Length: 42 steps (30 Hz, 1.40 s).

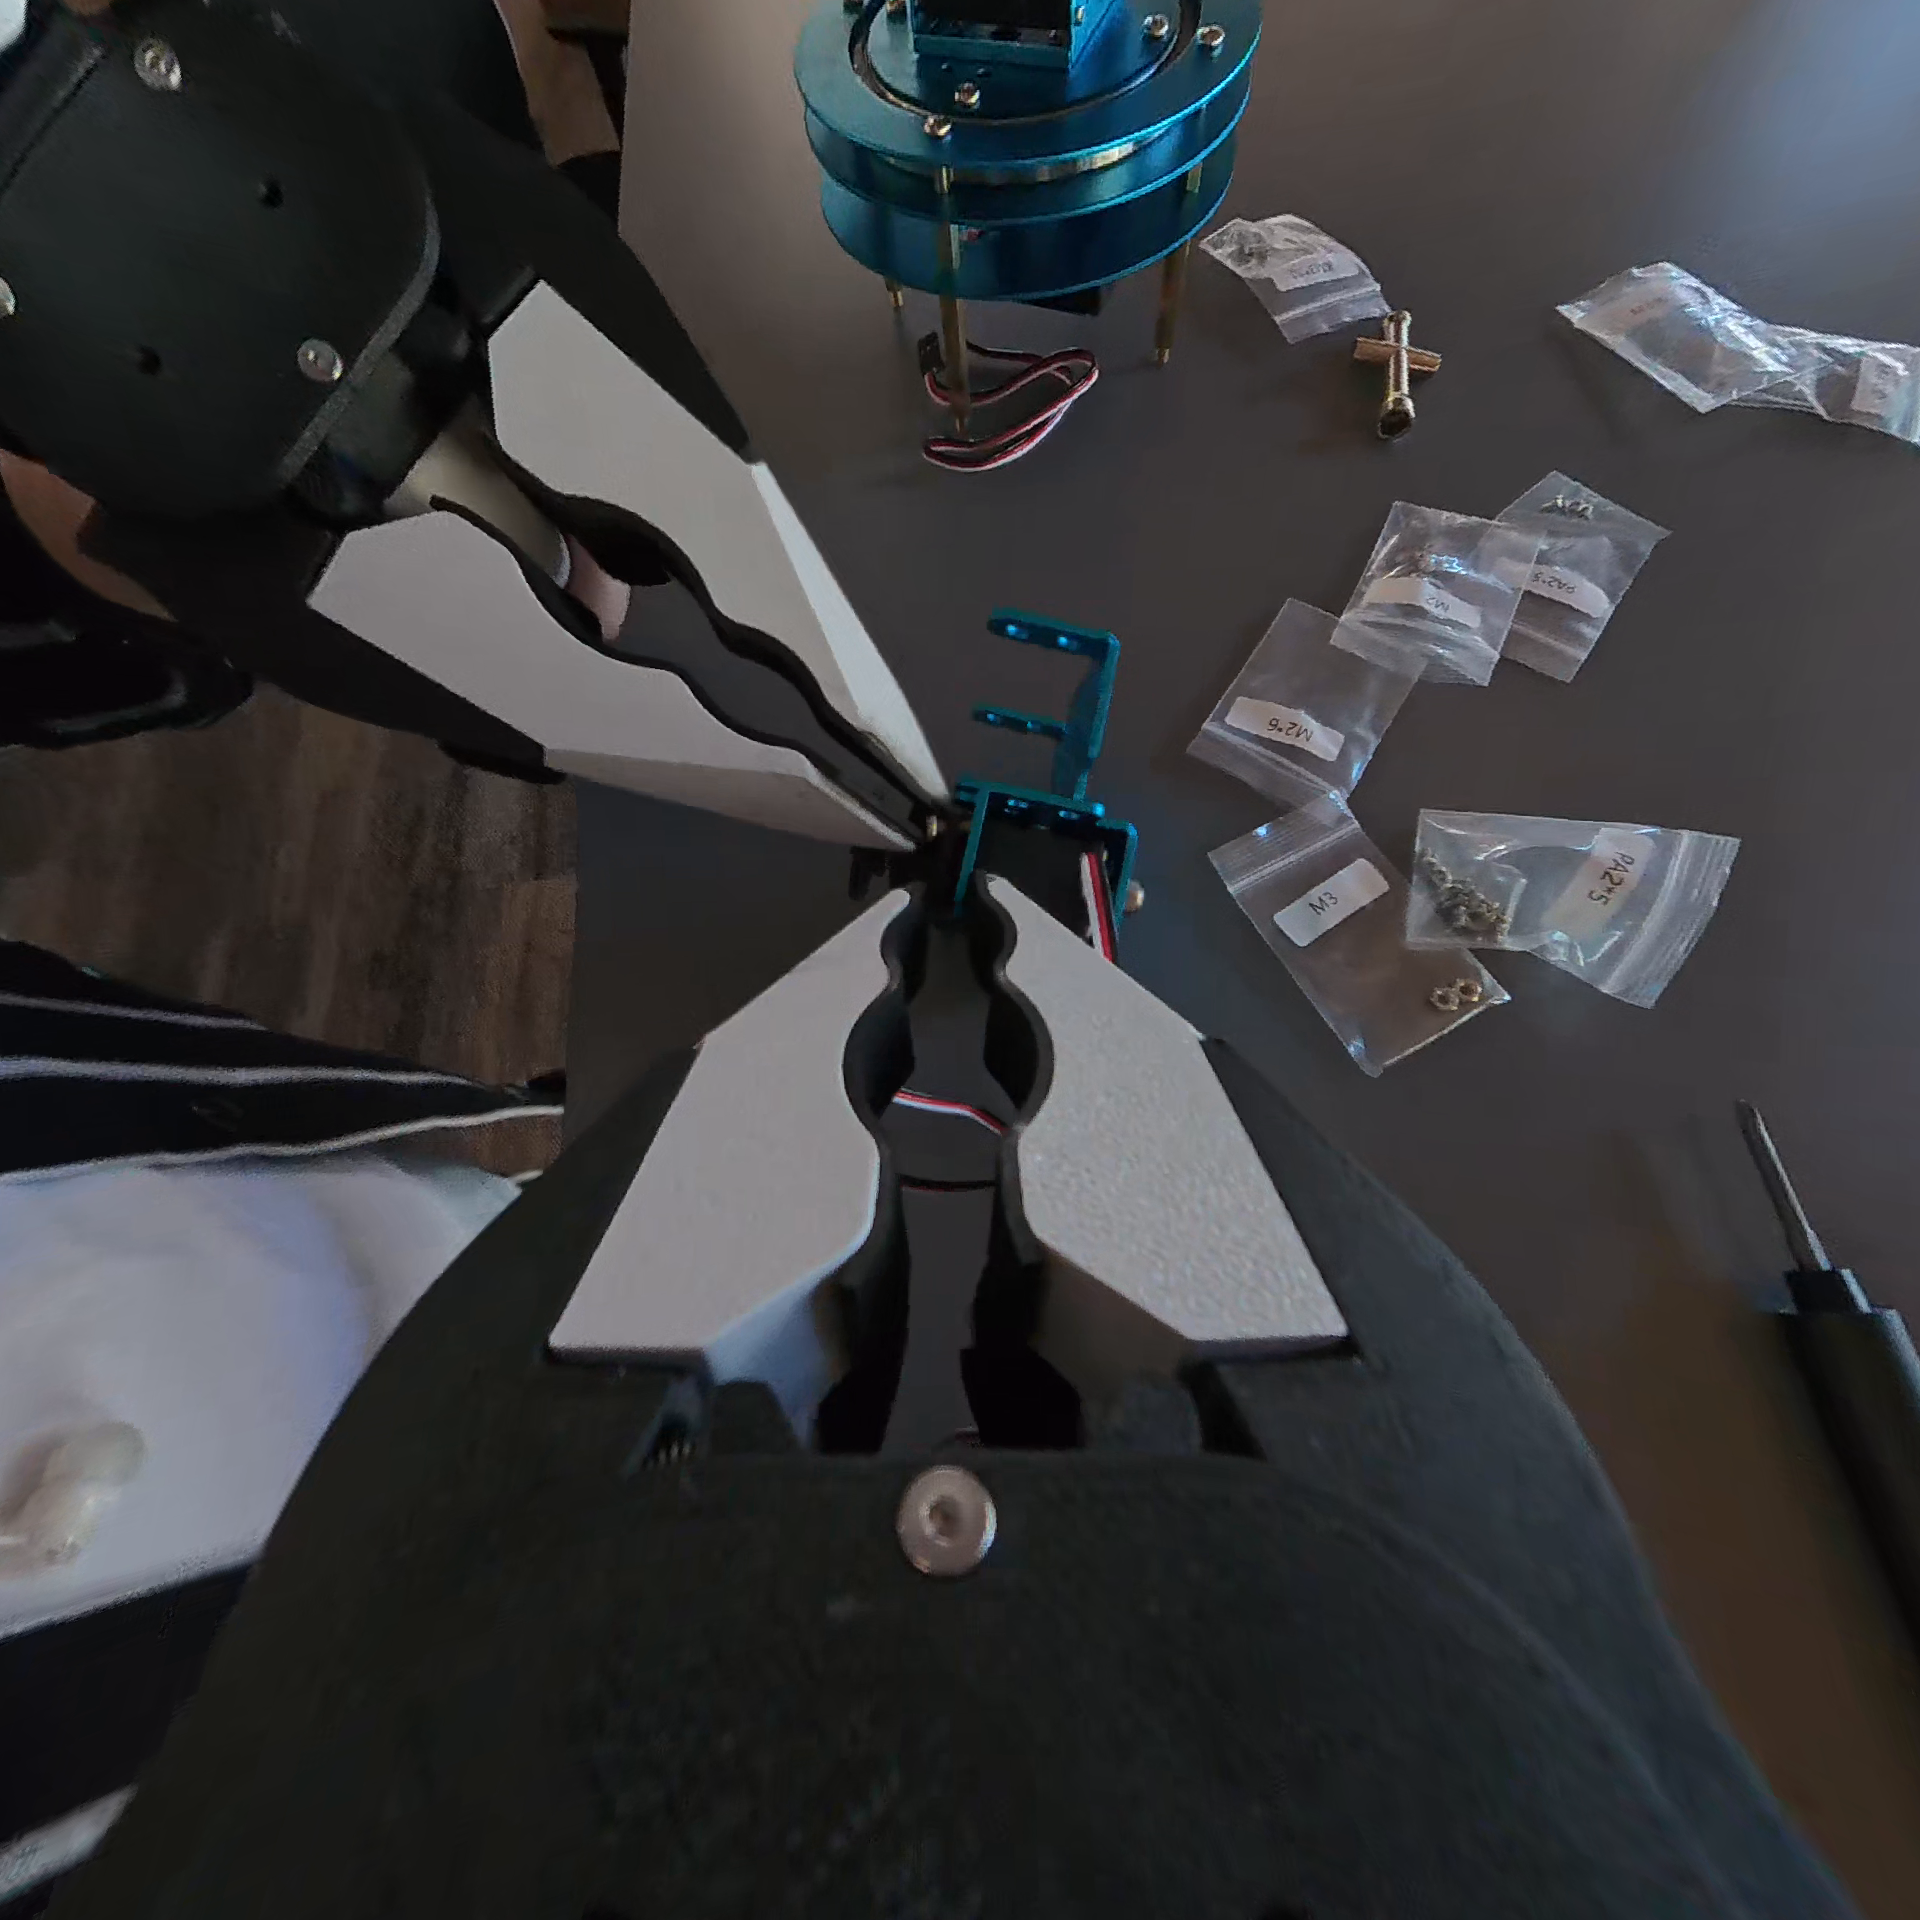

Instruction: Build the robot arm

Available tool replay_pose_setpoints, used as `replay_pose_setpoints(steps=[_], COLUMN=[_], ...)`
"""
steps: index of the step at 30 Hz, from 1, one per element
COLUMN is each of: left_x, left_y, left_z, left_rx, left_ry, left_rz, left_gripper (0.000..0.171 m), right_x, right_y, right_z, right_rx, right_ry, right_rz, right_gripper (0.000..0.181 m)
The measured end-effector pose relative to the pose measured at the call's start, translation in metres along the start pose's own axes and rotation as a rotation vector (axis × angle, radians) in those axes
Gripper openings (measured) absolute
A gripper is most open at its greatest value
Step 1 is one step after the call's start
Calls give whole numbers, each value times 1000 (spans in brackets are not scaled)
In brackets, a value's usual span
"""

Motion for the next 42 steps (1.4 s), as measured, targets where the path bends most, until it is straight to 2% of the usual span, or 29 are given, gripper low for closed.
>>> replay_pose_setpoints(steps=[4,9,15,18,21,28,33,37,42], left_x=[4,9,15,15,14,9,2,1,4], left_y=[3,4,13,17,22,19,3,-7,-27], left_z=[-8,-5,19,28,35,38,38,40,51], left_rx=[-8,-21,-22,-7,18,-34,-99,-148,-289], left_ry=[52,74,-8,-72,-122,-107,-54,-41,-61], left_rz=[30,37,169,234,317,304,255,186,25], left_gripper=[17,34,53,58,52,42,36,36,36], right_x=[-6,-18,-28,-30,-31,-28,-18,-12,-5], right_y=[7,6,8,10,11,13,20,23,33], right_z=[-11,-27,-37,-39,-41,-36,-29,-26,-26], right_rx=[-52,-27,21,42,65,94,124,100,72], right_ry=[-6,-19,0,10,17,23,-11,-54,-74], right_rz=[-190,-504,-636,-665,-679,-691,-691,-604,-468], right_gripper=[5,5,5,5,5,5,5,5,8])
Point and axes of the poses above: each gripper's, where its closed fingertips meet, z out along the fingers, x out of its top, y = z × x across the jaws, the point moved 9 cm from there along -z, back along the fingers, and after that the axes turned 3 degrees about y, right-handed, at the moved point
